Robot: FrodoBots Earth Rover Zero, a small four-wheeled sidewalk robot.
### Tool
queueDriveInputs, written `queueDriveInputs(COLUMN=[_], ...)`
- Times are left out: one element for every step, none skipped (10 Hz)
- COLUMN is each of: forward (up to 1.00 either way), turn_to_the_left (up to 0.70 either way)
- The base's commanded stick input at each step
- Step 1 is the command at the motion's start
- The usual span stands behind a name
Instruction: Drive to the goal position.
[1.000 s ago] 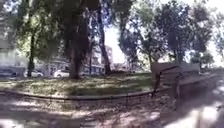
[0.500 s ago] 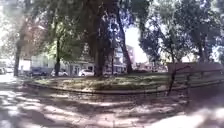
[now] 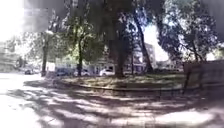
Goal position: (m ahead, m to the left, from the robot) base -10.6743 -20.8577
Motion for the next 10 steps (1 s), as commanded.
queueDriveInputs(forward=[-0.20,0.00,0.00,0.00,0.00,0.00,0.00,0.05,0.32,0.01], turn_to_the_left=[0.00,0.00,0.00,0.00,0.00,0.00,0.00,0.00,0.00,0.00])
